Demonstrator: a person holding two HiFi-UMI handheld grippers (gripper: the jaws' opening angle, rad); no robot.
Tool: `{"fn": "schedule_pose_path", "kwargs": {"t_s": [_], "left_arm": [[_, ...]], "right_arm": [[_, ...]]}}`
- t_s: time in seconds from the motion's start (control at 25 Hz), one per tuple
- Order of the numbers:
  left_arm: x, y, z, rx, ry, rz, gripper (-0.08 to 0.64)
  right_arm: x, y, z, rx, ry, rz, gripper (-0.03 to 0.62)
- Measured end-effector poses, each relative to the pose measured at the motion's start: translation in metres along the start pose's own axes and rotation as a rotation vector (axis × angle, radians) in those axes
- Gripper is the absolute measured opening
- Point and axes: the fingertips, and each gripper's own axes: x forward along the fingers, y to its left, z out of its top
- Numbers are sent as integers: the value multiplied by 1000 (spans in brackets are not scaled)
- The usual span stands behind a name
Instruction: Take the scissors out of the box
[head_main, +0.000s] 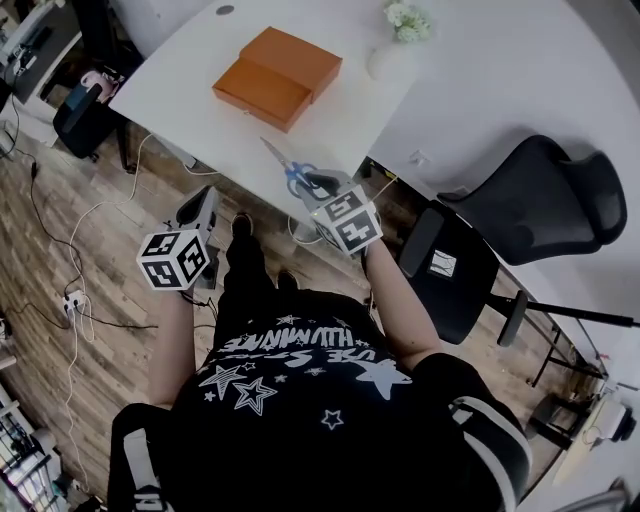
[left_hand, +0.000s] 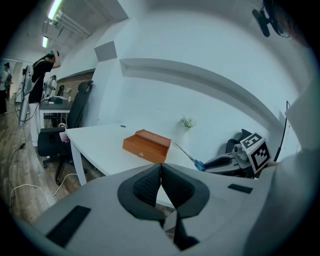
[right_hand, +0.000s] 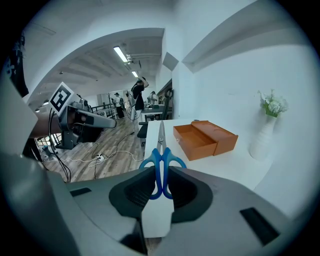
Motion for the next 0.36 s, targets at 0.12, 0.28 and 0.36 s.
{"fn": "schedule_pose_path", "kwargs": {"t_s": [0.12,0.28,0.36], "left_arm": [[-5,-3,-7,1,6,-4,18],[-13,-1,-12,-9,8,-5,18],[-17,0,-12,-10,9,-6,18]], "right_arm": [[-2,4,-4,0,3,-3,101],[-4,11,-6,-6,9,-4,101],[-5,14,-5,-7,10,-8,101]]}}
